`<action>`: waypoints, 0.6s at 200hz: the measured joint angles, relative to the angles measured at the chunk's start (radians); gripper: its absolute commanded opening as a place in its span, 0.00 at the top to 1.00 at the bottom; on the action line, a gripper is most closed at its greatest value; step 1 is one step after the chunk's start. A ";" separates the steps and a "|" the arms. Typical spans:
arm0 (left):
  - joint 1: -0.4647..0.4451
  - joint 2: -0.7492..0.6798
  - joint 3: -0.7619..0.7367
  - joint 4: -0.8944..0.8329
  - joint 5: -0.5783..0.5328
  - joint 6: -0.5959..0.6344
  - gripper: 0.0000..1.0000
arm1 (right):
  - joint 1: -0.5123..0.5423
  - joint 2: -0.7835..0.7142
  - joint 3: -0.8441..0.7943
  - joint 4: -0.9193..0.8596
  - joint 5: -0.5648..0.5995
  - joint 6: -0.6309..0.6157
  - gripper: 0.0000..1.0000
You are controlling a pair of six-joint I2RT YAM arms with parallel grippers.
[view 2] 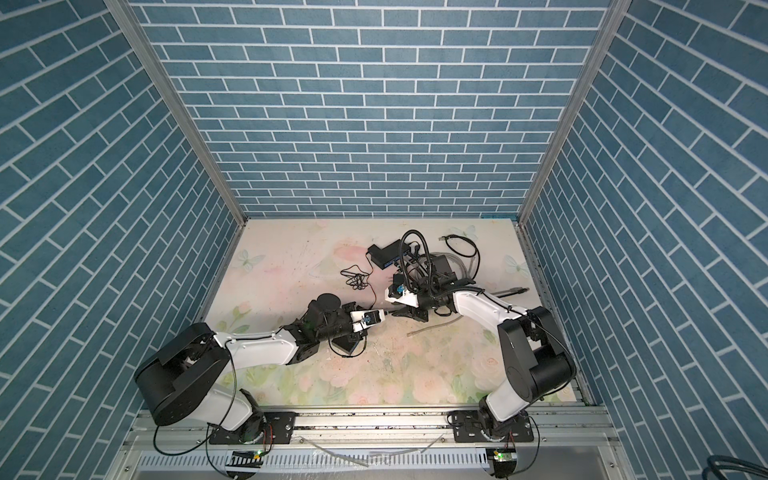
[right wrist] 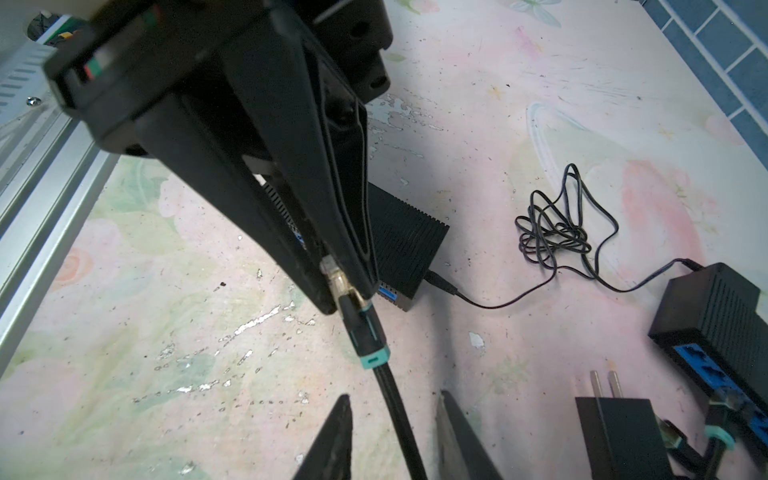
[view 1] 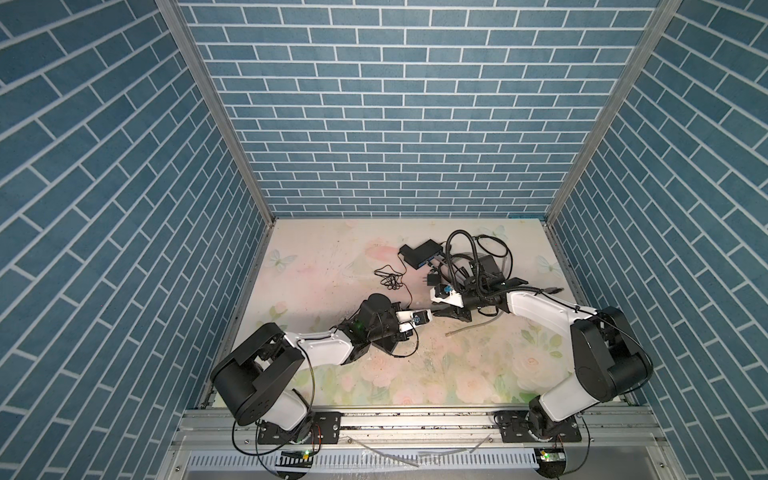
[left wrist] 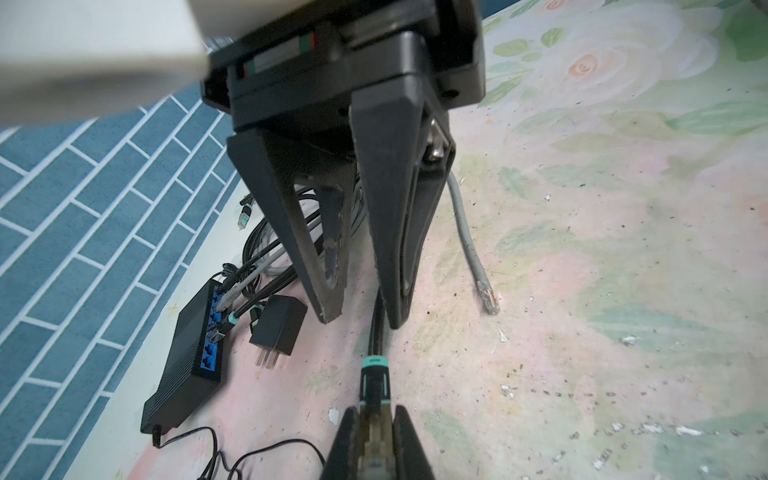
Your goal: Insert the plug into the switch port
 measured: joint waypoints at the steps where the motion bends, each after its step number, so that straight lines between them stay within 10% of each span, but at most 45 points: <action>1: 0.000 0.000 0.000 0.000 0.001 0.000 1.00 | 0.000 0.001 0.000 0.002 -0.001 0.000 0.65; 82: -0.003 -0.006 -0.007 0.031 0.019 0.001 1.00 | 0.044 0.044 0.000 0.047 -0.042 -0.009 0.67; 120: -0.005 -0.006 -0.007 0.037 0.021 0.001 1.00 | 0.061 0.047 0.000 0.051 -0.048 -0.012 0.85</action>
